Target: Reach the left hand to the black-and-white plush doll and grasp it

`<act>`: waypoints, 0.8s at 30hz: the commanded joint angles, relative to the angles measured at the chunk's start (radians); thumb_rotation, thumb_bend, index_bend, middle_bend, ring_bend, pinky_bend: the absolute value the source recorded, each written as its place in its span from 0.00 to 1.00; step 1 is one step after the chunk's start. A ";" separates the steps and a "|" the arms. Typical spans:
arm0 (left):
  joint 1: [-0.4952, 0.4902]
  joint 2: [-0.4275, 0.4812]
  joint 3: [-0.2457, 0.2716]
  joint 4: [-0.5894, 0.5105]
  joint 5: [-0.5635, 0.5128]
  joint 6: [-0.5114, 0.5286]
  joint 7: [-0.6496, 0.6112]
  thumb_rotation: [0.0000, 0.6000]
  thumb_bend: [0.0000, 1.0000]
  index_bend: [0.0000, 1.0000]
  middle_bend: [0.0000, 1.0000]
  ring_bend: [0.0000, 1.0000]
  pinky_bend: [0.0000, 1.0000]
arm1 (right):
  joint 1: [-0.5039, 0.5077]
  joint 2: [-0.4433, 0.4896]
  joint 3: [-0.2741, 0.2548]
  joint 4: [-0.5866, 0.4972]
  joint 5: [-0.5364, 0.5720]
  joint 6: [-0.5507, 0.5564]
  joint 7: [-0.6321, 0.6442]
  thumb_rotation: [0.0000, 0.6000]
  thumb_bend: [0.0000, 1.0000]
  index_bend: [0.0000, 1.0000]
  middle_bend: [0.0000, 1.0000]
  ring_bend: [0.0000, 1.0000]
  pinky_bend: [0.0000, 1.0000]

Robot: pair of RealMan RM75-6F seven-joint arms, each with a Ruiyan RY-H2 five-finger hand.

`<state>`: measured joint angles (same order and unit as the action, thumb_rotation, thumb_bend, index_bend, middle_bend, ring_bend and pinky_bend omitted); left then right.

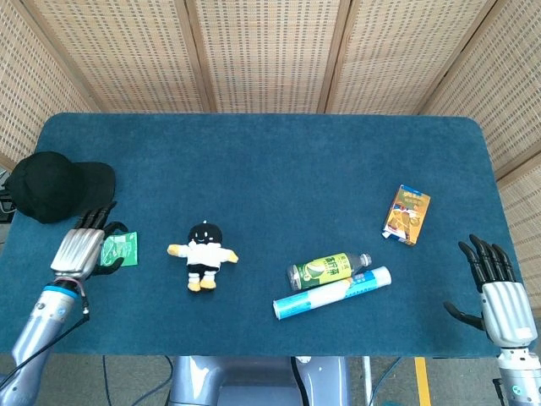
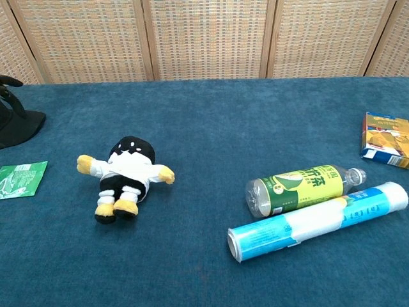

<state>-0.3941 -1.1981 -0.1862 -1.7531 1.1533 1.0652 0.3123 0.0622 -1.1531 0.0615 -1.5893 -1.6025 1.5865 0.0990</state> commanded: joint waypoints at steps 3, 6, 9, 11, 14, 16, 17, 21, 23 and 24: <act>-0.073 -0.071 -0.015 0.003 -0.120 -0.055 0.102 1.00 0.31 0.33 0.00 0.00 0.00 | -0.001 0.005 0.001 0.000 0.000 0.004 0.015 1.00 0.14 0.01 0.00 0.00 0.00; -0.110 -0.119 -0.012 0.023 -0.198 -0.072 0.162 1.00 0.31 0.33 0.00 0.00 0.00 | -0.002 0.010 0.003 0.001 0.002 0.006 0.030 1.00 0.14 0.01 0.00 0.00 0.00; -0.135 -0.157 -0.013 0.037 -0.253 -0.076 0.194 1.00 0.31 0.33 0.00 0.00 0.00 | -0.003 0.013 0.005 0.002 0.005 0.007 0.041 1.00 0.14 0.01 0.00 0.00 0.00; -0.148 -0.177 -0.013 0.044 -0.280 -0.071 0.211 1.00 0.31 0.34 0.00 0.00 0.00 | -0.003 0.015 0.005 0.002 0.006 0.006 0.048 1.00 0.14 0.01 0.00 0.00 0.00; -0.167 -0.207 -0.010 0.057 -0.312 -0.057 0.240 1.00 0.31 0.34 0.00 0.00 0.00 | -0.002 0.016 0.004 0.003 0.003 0.004 0.055 1.00 0.14 0.01 0.00 0.00 0.00; -0.179 -0.226 -0.009 0.069 -0.326 -0.044 0.258 1.00 0.31 0.35 0.00 0.00 0.00 | -0.002 0.017 0.002 0.002 -0.001 0.005 0.058 1.00 0.14 0.01 0.00 0.00 0.00; -0.183 -0.233 -0.008 0.074 -0.330 -0.040 0.264 1.00 0.31 0.35 0.00 0.00 0.00 | -0.002 0.017 0.001 0.002 -0.002 0.005 0.059 1.00 0.14 0.01 0.00 0.00 0.00; -0.199 -0.257 -0.007 0.090 -0.352 -0.027 0.278 1.00 0.31 0.35 0.00 0.00 0.00 | -0.001 0.017 0.000 0.002 -0.003 0.003 0.064 1.00 0.14 0.01 0.00 0.00 0.00; -0.205 -0.266 -0.007 0.097 -0.359 -0.024 0.282 1.00 0.31 0.36 0.00 0.00 0.00 | 0.000 0.017 0.000 0.003 -0.001 0.000 0.065 1.00 0.14 0.01 0.00 0.00 0.00; -0.208 -0.271 -0.006 0.101 -0.362 -0.023 0.283 1.00 0.31 0.36 0.00 0.00 0.00 | 0.000 0.017 0.000 0.003 0.000 -0.001 0.067 1.00 0.14 0.01 0.00 0.00 0.00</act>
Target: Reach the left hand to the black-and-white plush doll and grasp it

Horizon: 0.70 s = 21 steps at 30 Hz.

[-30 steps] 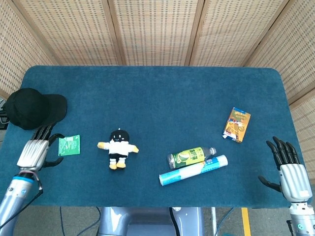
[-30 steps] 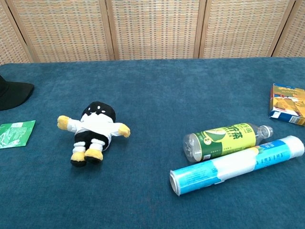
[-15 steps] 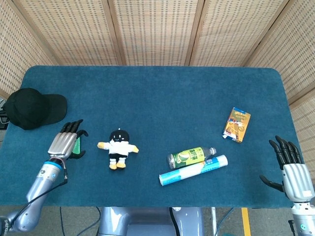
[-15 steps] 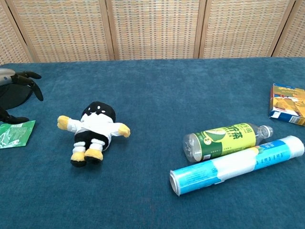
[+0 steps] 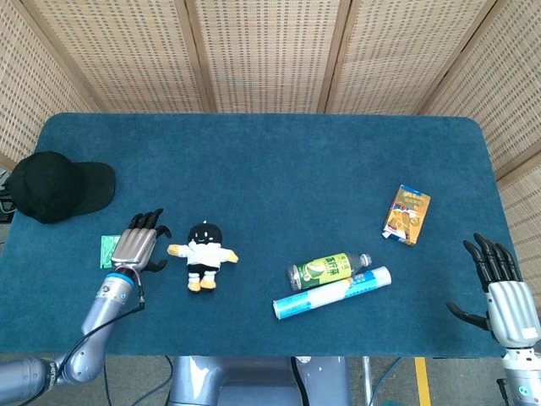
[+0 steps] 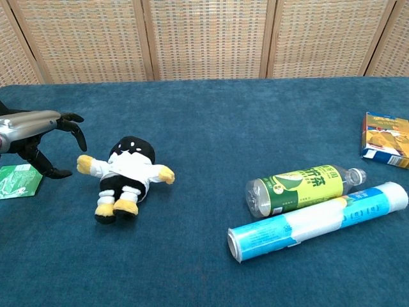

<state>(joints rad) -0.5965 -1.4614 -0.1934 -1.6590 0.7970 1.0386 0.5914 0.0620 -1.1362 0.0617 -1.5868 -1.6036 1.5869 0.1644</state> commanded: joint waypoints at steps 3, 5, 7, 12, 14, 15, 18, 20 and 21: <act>-0.016 -0.023 0.003 0.018 -0.014 0.005 0.006 1.00 0.31 0.36 0.00 0.00 0.00 | 0.000 0.000 0.001 0.001 0.001 0.000 0.004 1.00 0.14 0.01 0.00 0.00 0.00; -0.022 -0.033 0.004 0.026 -0.015 0.008 0.007 1.00 0.31 0.37 0.00 0.00 0.00 | 0.000 0.000 0.001 0.001 0.001 0.000 0.006 1.00 0.14 0.01 0.00 0.00 0.00; -0.027 -0.041 0.004 0.030 -0.018 0.006 0.006 1.00 0.32 0.37 0.00 0.00 0.00 | 0.000 0.000 0.001 0.001 0.002 -0.001 0.009 1.00 0.14 0.01 0.00 0.00 0.00; -0.039 -0.071 0.004 0.055 -0.012 0.025 0.006 1.00 0.32 0.40 0.00 0.00 0.00 | 0.003 0.000 0.000 0.003 0.001 -0.005 0.021 1.00 0.14 0.01 0.00 0.00 0.00; -0.044 -0.085 0.004 0.067 -0.011 0.035 0.012 1.00 0.33 0.43 0.00 0.00 0.00 | 0.003 0.001 -0.001 0.003 -0.002 -0.004 0.024 1.00 0.14 0.01 0.00 0.00 0.00; -0.046 -0.091 0.005 0.072 -0.011 0.037 0.013 1.00 0.34 0.44 0.00 0.00 0.00 | 0.003 0.001 -0.001 0.003 -0.003 -0.003 0.025 1.00 0.14 0.01 0.00 0.00 0.00; -0.050 -0.112 0.008 0.086 -0.004 0.052 0.014 1.00 0.42 0.50 0.00 0.00 0.00 | 0.002 0.000 -0.002 0.004 -0.009 0.003 0.031 1.00 0.14 0.01 0.00 0.00 0.00; -0.049 -0.125 0.008 0.093 0.007 0.069 0.012 1.00 0.45 0.52 0.00 0.00 0.00 | 0.002 0.001 -0.003 0.004 -0.010 0.003 0.033 1.00 0.14 0.01 0.00 0.00 0.00; -0.048 -0.130 0.010 0.096 0.015 0.077 0.011 1.00 0.45 0.52 0.00 0.00 0.00 | 0.002 0.001 -0.003 0.004 -0.010 0.003 0.035 1.00 0.14 0.01 0.00 0.00 0.00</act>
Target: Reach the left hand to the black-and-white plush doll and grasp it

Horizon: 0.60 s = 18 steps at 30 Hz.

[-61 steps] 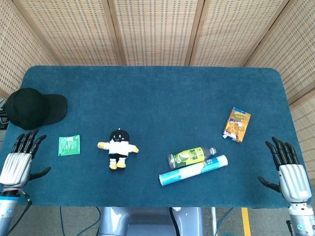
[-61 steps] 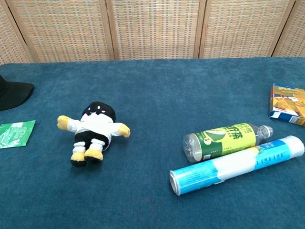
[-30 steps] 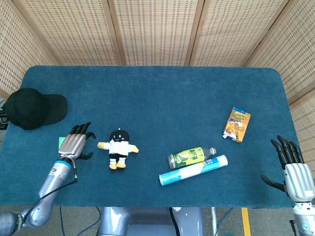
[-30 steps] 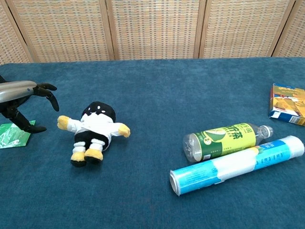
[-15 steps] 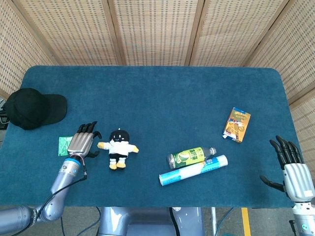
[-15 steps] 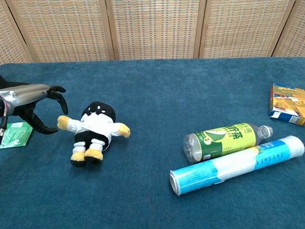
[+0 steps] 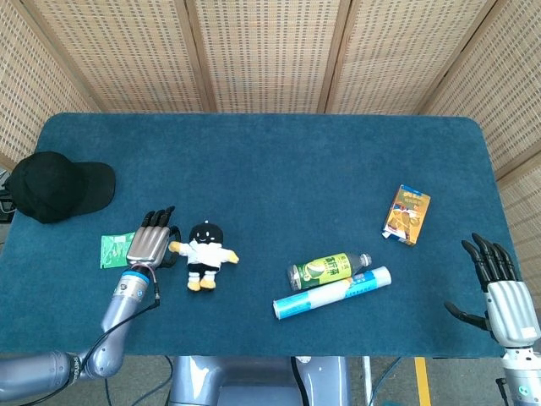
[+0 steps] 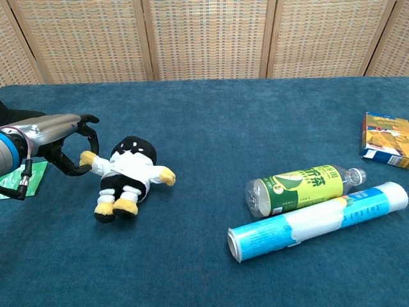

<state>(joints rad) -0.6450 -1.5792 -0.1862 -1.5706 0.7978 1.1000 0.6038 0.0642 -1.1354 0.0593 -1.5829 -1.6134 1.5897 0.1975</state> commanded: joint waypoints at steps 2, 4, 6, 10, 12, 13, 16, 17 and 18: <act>0.004 -0.020 0.007 0.008 0.023 0.029 -0.006 1.00 0.45 0.52 0.00 0.00 0.00 | 0.000 0.001 0.000 0.001 0.000 0.001 0.005 1.00 0.14 0.01 0.00 0.00 0.00; 0.006 -0.021 0.009 0.007 0.025 0.034 -0.007 1.00 0.45 0.52 0.00 0.00 0.00 | -0.001 0.001 0.000 0.001 -0.001 0.003 0.007 1.00 0.14 0.01 0.00 0.00 0.00; 0.008 -0.019 0.013 0.007 0.028 0.038 -0.006 1.00 0.45 0.53 0.00 0.00 0.00 | -0.001 0.001 0.000 0.001 -0.001 0.004 0.008 1.00 0.14 0.01 0.00 0.00 0.00; 0.013 -0.012 0.016 0.003 0.031 0.042 -0.012 1.00 0.45 0.53 0.00 0.00 0.00 | -0.001 0.001 0.000 0.000 0.000 0.003 0.009 1.00 0.14 0.01 0.00 0.00 0.00; 0.015 -0.009 0.017 0.002 0.032 0.043 -0.015 1.00 0.45 0.53 0.00 0.00 0.00 | 0.000 0.001 0.000 0.000 0.000 0.001 0.007 1.00 0.14 0.01 0.00 0.00 0.00; 0.016 -0.007 0.017 0.001 0.032 0.043 -0.016 1.00 0.45 0.53 0.00 0.00 0.00 | 0.000 0.000 -0.001 0.000 0.000 0.000 0.006 1.00 0.14 0.01 0.00 0.00 0.00; 0.018 -0.003 0.019 0.000 0.033 0.043 -0.022 1.00 0.45 0.53 0.00 0.00 0.00 | 0.001 0.001 -0.002 -0.003 0.000 -0.003 0.002 1.00 0.14 0.01 0.00 0.00 0.00; 0.019 -0.002 0.020 0.000 0.034 0.043 -0.023 1.00 0.45 0.53 0.00 0.00 0.00 | 0.001 0.001 -0.002 -0.005 0.001 -0.004 0.002 1.00 0.14 0.01 0.00 0.00 0.00; 0.020 -0.001 0.020 -0.001 0.034 0.042 -0.024 1.00 0.45 0.53 0.00 0.00 0.00 | 0.002 0.001 -0.002 -0.007 0.001 -0.005 0.002 1.00 0.14 0.01 0.00 0.00 0.00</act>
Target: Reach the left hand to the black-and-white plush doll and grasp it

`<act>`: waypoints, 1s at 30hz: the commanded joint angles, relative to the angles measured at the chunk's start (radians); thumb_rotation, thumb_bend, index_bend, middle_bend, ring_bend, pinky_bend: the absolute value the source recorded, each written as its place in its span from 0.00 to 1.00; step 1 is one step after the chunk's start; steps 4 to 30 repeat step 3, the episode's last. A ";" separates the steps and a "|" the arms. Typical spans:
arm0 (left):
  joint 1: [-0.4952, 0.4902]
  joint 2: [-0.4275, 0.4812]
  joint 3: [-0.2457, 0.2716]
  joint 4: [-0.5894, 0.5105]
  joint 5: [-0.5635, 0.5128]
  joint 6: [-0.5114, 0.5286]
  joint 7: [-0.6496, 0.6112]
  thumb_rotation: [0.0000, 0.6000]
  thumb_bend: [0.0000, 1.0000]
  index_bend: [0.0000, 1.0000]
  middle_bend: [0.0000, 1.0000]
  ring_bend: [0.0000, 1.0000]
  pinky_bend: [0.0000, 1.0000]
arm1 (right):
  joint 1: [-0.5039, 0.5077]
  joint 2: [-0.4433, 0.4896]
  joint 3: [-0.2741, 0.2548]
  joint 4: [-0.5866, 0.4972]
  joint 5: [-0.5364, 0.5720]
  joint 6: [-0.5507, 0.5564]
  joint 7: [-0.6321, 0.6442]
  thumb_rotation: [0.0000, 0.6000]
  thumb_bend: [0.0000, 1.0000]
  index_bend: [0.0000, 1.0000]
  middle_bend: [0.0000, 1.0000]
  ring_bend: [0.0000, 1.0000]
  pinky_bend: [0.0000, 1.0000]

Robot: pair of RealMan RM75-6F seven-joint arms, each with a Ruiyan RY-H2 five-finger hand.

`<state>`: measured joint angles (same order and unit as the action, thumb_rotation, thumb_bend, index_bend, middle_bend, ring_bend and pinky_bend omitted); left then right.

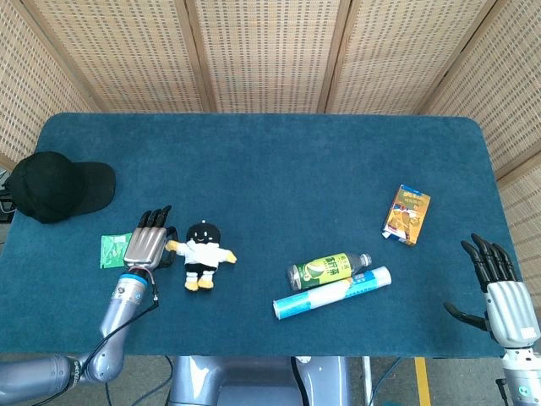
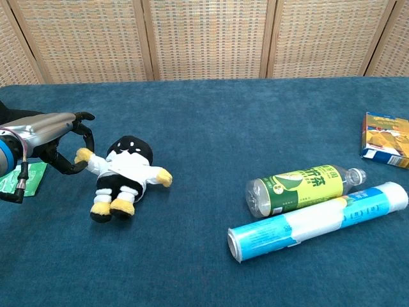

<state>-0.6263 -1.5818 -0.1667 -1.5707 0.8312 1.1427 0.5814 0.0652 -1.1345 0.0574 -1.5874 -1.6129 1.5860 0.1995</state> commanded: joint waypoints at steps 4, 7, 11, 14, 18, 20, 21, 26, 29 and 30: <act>0.001 0.007 0.002 -0.001 0.001 -0.002 -0.003 1.00 0.45 0.53 0.00 0.00 0.00 | 0.002 0.000 0.001 -0.004 0.002 -0.004 -0.004 1.00 0.14 0.02 0.00 0.00 0.00; 0.001 0.007 0.002 -0.001 0.001 -0.002 -0.003 1.00 0.45 0.53 0.00 0.00 0.00 | 0.002 0.000 0.001 -0.004 0.002 -0.004 -0.004 1.00 0.14 0.02 0.00 0.00 0.00; 0.001 0.007 0.002 -0.001 0.001 -0.002 -0.003 1.00 0.45 0.53 0.00 0.00 0.00 | 0.002 0.000 0.001 -0.004 0.002 -0.004 -0.004 1.00 0.14 0.02 0.00 0.00 0.00; 0.001 0.007 0.002 -0.001 0.001 -0.002 -0.003 1.00 0.45 0.53 0.00 0.00 0.00 | 0.002 0.000 0.001 -0.004 0.002 -0.004 -0.004 1.00 0.14 0.02 0.00 0.00 0.00; 0.001 0.007 0.002 -0.001 0.001 -0.002 -0.003 1.00 0.45 0.53 0.00 0.00 0.00 | 0.002 0.000 0.001 -0.004 0.002 -0.004 -0.004 1.00 0.14 0.02 0.00 0.00 0.00; 0.001 0.007 0.002 -0.001 0.001 -0.002 -0.003 1.00 0.45 0.53 0.00 0.00 0.00 | 0.002 0.000 0.001 -0.004 0.002 -0.004 -0.004 1.00 0.14 0.02 0.00 0.00 0.00; 0.001 0.007 0.002 -0.001 0.001 -0.002 -0.003 1.00 0.45 0.53 0.00 0.00 0.00 | 0.002 0.000 0.001 -0.004 0.002 -0.004 -0.004 1.00 0.14 0.02 0.00 0.00 0.00; 0.001 0.007 0.002 -0.001 0.001 -0.002 -0.003 1.00 0.45 0.53 0.00 0.00 0.00 | 0.002 0.000 0.001 -0.004 0.002 -0.004 -0.004 1.00 0.14 0.02 0.00 0.00 0.00; 0.001 0.007 0.002 -0.001 0.001 -0.002 -0.003 1.00 0.45 0.53 0.00 0.00 0.00 | 0.002 0.000 0.001 -0.004 0.002 -0.004 -0.004 1.00 0.14 0.02 0.00 0.00 0.00; 0.001 0.007 0.002 -0.001 0.001 -0.002 -0.003 1.00 0.45 0.53 0.00 0.00 0.00 | 0.002 0.000 0.001 -0.004 0.002 -0.004 -0.004 1.00 0.14 0.02 0.00 0.00 0.00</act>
